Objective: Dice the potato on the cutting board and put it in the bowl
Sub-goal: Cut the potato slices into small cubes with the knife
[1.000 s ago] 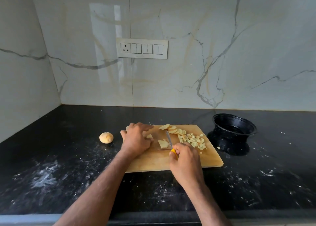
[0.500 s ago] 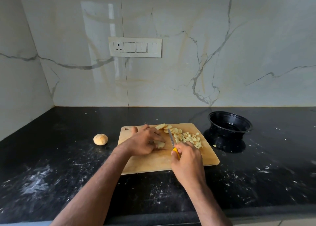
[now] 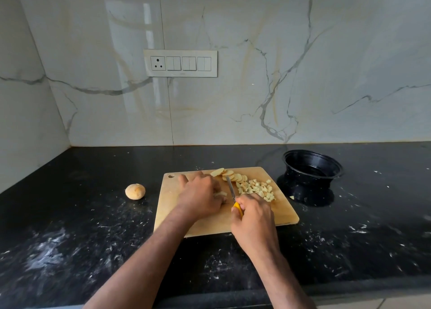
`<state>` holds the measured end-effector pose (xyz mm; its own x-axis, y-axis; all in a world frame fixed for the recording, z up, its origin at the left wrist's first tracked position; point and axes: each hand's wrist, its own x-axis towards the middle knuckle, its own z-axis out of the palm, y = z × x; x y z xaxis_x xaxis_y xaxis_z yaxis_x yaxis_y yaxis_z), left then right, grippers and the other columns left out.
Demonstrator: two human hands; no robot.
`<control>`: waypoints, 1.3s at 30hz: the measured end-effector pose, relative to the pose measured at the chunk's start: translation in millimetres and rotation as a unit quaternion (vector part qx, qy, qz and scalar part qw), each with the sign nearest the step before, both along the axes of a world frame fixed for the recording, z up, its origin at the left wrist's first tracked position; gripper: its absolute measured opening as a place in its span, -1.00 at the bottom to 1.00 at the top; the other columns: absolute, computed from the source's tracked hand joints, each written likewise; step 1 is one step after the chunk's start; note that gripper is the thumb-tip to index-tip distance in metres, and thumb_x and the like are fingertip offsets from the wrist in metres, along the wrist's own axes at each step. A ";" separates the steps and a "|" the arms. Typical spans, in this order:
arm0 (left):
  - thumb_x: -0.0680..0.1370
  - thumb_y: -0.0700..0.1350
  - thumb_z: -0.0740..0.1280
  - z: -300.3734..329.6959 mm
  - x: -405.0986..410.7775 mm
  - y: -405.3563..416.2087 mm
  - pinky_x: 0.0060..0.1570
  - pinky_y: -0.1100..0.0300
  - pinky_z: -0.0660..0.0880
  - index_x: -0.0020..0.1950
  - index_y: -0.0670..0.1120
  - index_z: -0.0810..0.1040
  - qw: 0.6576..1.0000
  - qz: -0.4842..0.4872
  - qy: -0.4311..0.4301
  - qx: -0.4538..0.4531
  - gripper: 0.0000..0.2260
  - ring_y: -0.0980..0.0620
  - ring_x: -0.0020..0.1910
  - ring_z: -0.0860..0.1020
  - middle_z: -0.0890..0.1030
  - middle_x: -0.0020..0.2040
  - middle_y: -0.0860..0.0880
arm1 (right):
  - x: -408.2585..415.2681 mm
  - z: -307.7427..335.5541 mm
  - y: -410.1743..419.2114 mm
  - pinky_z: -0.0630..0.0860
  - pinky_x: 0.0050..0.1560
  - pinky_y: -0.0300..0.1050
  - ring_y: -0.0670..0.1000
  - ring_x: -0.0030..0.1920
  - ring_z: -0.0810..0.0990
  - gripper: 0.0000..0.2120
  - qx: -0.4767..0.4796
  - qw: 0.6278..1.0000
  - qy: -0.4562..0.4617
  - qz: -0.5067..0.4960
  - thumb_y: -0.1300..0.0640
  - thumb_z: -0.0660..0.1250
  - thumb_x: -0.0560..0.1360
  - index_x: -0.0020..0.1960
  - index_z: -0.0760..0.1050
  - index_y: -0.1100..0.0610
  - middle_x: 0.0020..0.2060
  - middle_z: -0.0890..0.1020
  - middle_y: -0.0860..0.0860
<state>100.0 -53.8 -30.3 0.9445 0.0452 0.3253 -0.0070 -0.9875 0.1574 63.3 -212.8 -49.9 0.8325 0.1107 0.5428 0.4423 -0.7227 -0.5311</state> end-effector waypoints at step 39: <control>0.42 0.00 0.37 -2.7 -4.8 0.1 0.14 -0.10 0.23 -0.06 0.08 0.71 0.978 0.061 -0.002 -0.200 -0.83 0.06 0.03 0.51 0.60 -0.20 0.20 | 7.7 15.9 19.5 0.56 -0.04 -0.26 -0.05 -0.02 0.57 -0.80 -0.107 0.993 0.027 0.042 0.24 0.35 0.54 0.14 0.65 0.15 0.03 0.61 0.00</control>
<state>95.2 -53.7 -33.0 0.9228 0.2826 0.2620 0.1062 -0.8401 0.5319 71.1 -193.3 -34.0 0.8424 0.2888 0.4549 0.4814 -0.7827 -0.3945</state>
